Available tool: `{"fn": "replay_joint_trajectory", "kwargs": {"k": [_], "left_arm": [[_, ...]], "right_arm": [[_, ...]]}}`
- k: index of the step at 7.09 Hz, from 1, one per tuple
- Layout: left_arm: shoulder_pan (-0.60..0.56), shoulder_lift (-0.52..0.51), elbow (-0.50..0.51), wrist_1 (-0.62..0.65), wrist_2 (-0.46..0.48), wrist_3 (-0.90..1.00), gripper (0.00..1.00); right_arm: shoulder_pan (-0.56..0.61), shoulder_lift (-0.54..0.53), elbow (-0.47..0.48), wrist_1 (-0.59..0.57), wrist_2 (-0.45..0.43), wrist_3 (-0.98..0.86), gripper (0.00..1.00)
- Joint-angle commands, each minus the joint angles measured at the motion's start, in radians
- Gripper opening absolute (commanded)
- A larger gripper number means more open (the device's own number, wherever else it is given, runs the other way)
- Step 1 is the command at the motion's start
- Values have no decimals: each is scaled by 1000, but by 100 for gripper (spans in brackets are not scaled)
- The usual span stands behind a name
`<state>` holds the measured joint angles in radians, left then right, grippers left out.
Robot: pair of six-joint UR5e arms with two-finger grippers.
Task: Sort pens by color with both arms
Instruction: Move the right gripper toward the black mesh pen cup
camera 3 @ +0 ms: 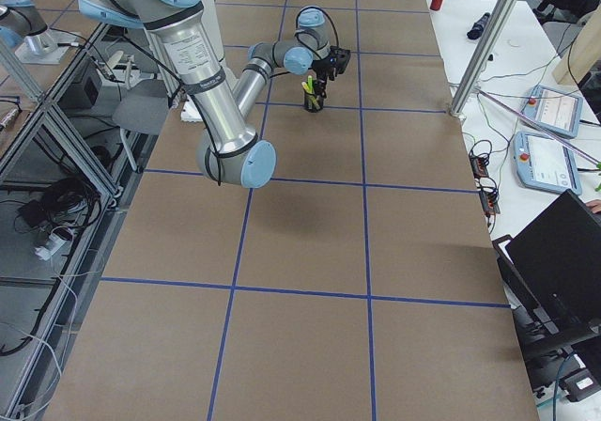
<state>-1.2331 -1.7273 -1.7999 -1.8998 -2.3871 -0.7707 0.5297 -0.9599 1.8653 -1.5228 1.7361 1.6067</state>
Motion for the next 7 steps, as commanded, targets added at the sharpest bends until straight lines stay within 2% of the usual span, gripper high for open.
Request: {"fn": "replay_joint_trajectory", "kwargs": {"k": [1,2,3,4,7], "left_arm": [[1,0,1,-1,0,-1,100],[1,0,1,-1,0,-1,100],[1,0,1,-1,0,-1,100],[1,0,1,-1,0,-1,100],[1,2,2,-1,0,2,100]], "right_arm": [[-71,30,-9,-2,-175,4,84],[-91,32,-17,-3,-209,4,82],[-100,32,-24,-5,-217,2,71],[-108,32,-25,-8,-251,-1,73],[-149,32,-41,-10,-268,2,72]]}}
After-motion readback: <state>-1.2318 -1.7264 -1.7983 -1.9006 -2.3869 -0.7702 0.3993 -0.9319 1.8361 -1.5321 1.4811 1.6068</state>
